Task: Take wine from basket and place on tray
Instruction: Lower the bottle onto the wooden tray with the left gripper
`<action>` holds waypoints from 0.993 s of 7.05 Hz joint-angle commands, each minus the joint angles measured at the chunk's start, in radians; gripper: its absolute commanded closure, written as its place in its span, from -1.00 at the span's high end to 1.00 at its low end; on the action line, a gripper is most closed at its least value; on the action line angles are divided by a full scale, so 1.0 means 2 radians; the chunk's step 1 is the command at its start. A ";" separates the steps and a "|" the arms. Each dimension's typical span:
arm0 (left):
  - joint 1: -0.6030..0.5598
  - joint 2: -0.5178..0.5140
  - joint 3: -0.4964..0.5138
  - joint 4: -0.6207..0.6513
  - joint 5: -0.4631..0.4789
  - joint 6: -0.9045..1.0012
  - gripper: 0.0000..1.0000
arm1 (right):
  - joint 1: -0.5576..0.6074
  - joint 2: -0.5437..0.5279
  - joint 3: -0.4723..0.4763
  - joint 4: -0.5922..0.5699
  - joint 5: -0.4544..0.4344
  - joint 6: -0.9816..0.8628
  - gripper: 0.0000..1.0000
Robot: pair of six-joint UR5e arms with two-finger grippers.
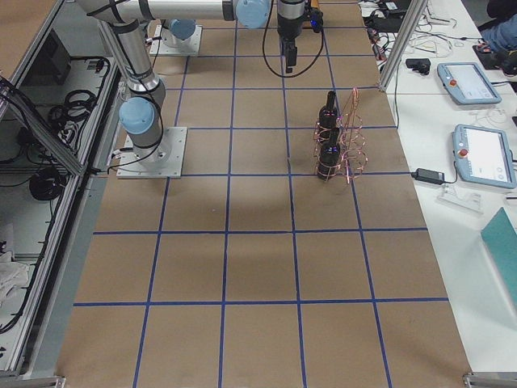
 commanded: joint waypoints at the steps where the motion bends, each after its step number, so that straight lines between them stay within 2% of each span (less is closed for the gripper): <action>1: -0.001 0.005 0.000 -0.001 0.002 0.000 0.51 | 0.000 0.000 0.000 -0.002 0.001 0.001 1.00; 3: -0.005 0.034 0.004 -0.037 0.002 0.000 0.63 | -0.001 0.000 0.000 0.000 0.000 0.000 1.00; 5: -0.021 0.089 0.003 -0.095 0.006 -0.008 0.64 | 0.000 0.000 0.000 0.001 0.000 0.000 1.00; 7: -0.096 0.132 -0.002 -0.125 0.006 -0.141 0.66 | 0.000 0.000 0.000 -0.001 0.000 0.001 1.00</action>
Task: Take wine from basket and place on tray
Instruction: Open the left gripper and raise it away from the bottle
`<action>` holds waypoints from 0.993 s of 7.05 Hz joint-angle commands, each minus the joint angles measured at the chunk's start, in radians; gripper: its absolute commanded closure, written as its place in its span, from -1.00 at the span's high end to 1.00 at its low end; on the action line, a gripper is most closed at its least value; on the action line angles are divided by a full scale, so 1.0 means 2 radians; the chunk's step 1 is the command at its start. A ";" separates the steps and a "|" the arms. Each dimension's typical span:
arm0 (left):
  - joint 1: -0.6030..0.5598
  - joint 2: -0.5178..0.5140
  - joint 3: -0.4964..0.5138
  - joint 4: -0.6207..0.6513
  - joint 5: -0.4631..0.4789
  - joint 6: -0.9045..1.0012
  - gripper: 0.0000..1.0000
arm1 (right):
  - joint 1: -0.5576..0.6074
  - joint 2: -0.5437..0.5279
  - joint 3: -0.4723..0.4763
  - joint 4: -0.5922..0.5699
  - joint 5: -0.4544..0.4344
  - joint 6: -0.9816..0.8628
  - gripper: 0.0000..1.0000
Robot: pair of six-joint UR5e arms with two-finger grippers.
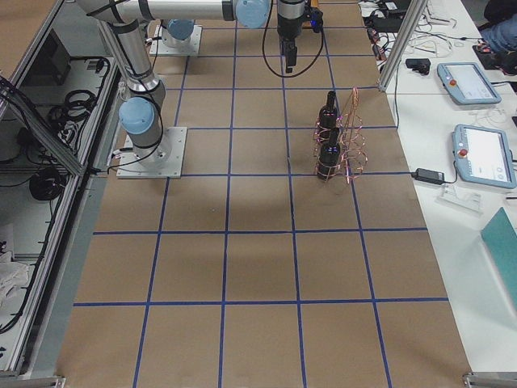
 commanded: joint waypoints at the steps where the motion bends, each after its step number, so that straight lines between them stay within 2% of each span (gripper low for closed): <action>1: -0.099 0.044 -0.010 -0.027 0.007 -0.118 0.66 | 0.000 0.000 0.000 0.000 0.000 -0.001 1.00; 3: -0.167 0.075 -0.041 -0.030 0.010 -0.178 0.66 | 0.000 0.000 0.000 0.000 0.000 -0.001 1.00; 6: -0.198 0.098 -0.081 -0.030 0.011 -0.175 0.73 | -0.001 0.000 0.000 -0.004 0.000 -0.003 1.00; 7: -0.200 0.096 -0.091 -0.016 0.010 -0.181 0.84 | -0.001 0.000 0.000 0.001 0.000 -0.002 1.00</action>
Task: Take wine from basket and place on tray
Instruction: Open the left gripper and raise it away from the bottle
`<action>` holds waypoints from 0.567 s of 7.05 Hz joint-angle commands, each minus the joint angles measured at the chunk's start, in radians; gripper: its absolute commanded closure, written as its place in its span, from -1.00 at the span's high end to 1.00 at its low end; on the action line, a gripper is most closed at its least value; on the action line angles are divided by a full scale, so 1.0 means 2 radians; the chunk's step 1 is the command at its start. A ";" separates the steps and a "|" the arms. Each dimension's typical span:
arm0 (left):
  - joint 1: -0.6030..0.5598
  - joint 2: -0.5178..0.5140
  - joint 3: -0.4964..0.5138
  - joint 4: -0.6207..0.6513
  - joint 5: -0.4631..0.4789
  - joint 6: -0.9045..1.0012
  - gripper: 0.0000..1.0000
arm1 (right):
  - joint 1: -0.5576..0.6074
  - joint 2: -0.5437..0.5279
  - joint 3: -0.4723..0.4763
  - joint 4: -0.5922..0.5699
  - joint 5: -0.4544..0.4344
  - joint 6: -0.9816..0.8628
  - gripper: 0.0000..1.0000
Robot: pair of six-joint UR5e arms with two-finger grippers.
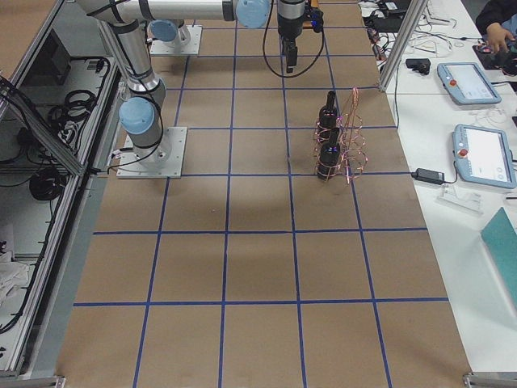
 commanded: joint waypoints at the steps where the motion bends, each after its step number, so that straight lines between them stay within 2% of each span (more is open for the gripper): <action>1: -0.006 0.006 -0.014 0.016 0.000 -0.004 0.86 | 0.000 -0.001 0.000 0.005 0.000 0.001 1.00; 4: -0.006 0.019 -0.015 0.014 0.002 -0.001 0.99 | -0.001 0.000 0.000 0.000 -0.001 0.002 1.00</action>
